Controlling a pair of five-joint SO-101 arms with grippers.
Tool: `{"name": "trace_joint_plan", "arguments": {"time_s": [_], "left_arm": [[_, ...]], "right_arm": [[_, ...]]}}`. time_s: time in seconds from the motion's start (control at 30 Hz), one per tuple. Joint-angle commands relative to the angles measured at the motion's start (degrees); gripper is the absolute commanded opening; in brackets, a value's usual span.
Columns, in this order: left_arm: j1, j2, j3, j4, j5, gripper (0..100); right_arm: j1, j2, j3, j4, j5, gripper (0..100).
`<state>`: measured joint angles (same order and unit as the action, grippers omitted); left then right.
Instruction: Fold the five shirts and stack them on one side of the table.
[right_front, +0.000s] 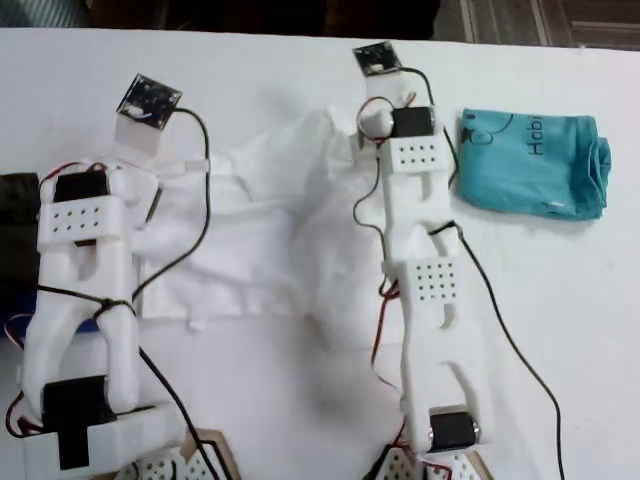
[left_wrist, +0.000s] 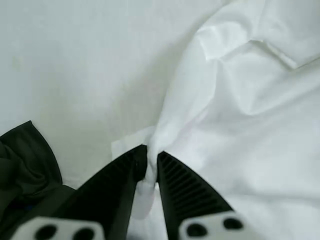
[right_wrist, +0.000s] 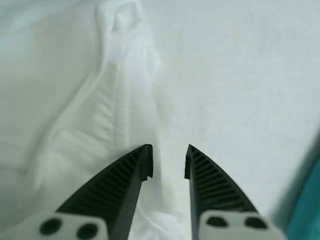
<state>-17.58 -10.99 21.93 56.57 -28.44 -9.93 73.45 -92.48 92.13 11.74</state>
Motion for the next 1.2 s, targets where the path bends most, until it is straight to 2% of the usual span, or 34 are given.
{"name": "trace_joint_plan", "arguments": {"time_s": [0.0, 0.13, 0.23, 0.5, 1.17], "left_arm": [[-0.4, -0.4, -2.3, -0.1, -0.1, 3], [-0.4, -0.4, -2.3, -0.1, -0.1, 3], [-0.4, -0.4, -2.3, -0.2, -0.1, 3], [-0.4, -0.4, -2.3, -0.2, -0.1, 3], [-0.4, -0.5, -2.3, -0.2, -0.1, 3]], "right_arm": [[0.2, -2.9, -3.0, -0.5, 0.4, 11.6], [-2.7, -7.3, -2.9, 0.7, -0.2, 11.7], [-6.5, -10.3, -2.5, 3.2, -3.8, 11.9], [-14.8, -10.4, 2.2, 3.5, -4.9, 11.8], [-12.6, -9.3, 2.8, 3.9, -4.9, 11.9]]}}
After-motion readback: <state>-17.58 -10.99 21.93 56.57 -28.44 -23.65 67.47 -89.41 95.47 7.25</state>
